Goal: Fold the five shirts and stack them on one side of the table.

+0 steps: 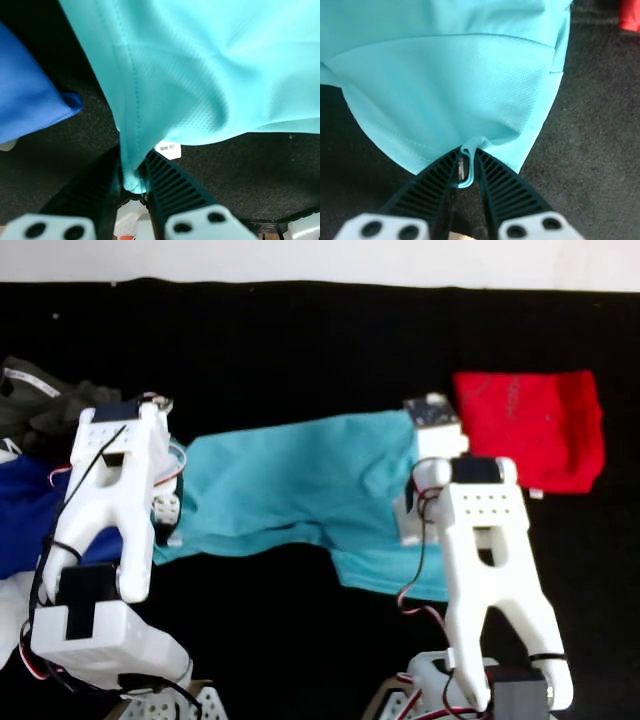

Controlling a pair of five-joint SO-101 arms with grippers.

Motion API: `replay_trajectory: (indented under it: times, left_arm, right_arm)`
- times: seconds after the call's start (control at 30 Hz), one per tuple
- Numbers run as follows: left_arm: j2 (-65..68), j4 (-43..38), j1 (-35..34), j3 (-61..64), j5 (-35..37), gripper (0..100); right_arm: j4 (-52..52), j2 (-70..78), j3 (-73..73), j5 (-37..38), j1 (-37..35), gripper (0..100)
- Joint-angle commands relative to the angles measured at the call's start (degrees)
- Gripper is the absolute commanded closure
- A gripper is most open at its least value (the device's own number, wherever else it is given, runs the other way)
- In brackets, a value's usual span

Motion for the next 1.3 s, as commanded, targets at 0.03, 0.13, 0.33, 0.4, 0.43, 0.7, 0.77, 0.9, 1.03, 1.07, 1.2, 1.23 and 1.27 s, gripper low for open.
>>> replay_trajectory:
  times: [0.03,0.13,0.33,0.4,0.43,0.7,0.77,0.9,1.03,1.07,1.2,1.23,1.27]
  left_arm:
    - [-3.0,0.0,0.2,-0.3,-0.5,98]
    - [-3.1,1.9,-1.2,-1.3,-1.4,91]
    - [-3.1,11.1,-5.5,-14.1,-5.2,82]
    - [-3.1,13.5,-6.5,-20.3,-5.2,82]
    - [-3.0,14.5,-6.7,-23.3,-5.2,82]
    - [-0.7,8.2,-2.5,-29.1,-3.2,99]
    - [2.0,3.9,-0.7,-29.1,0.9,97]
    - [9.2,-6.8,1.4,-29.2,6.9,99]
    - [16.7,-14.9,0.9,-29.2,10.6,99]
    - [18.2,-16.0,0.7,-29.2,11.1,99]
    - [23.3,-18.5,0.4,-29.2,11.5,99]
    - [24.4,-19.3,-0.3,-29.2,11.4,99]
    - [25.5,-20.2,-1.1,-29.3,11.4,99]
  right_arm:
    - [1.4,-2.2,-0.2,1.5,0.4,96.6]
    - [4.4,-2.2,-1.8,3.5,-0.9,85.0]
    - [9.6,-2.2,-11.4,3.3,-1.9,80.6]
    - [9.1,-2.1,-15.0,2.6,-1.7,80.6]
    - [8.4,-1.7,-16.6,2.3,-1.5,80.7]
    - [-11.2,3.7,-19.1,-0.1,-3.8,97.4]
    - [-15.4,8.6,-19.1,-0.2,-4.8,96.2]
    - [-24.3,18.2,-19.3,-0.2,-6.5,96.2]
    - [-31.4,24.9,-19.3,-0.2,-8.2,96.2]
    - [-33.2,26.6,-19.3,-0.2,-8.4,96.2]
    - [-40.1,33.8,-19.3,0.1,-7.3,96.2]
    - [-41.2,35.6,-19.4,0.1,-6.3,96.2]
    - [-41.8,37.5,-19.9,0.1,-5.3,96.2]
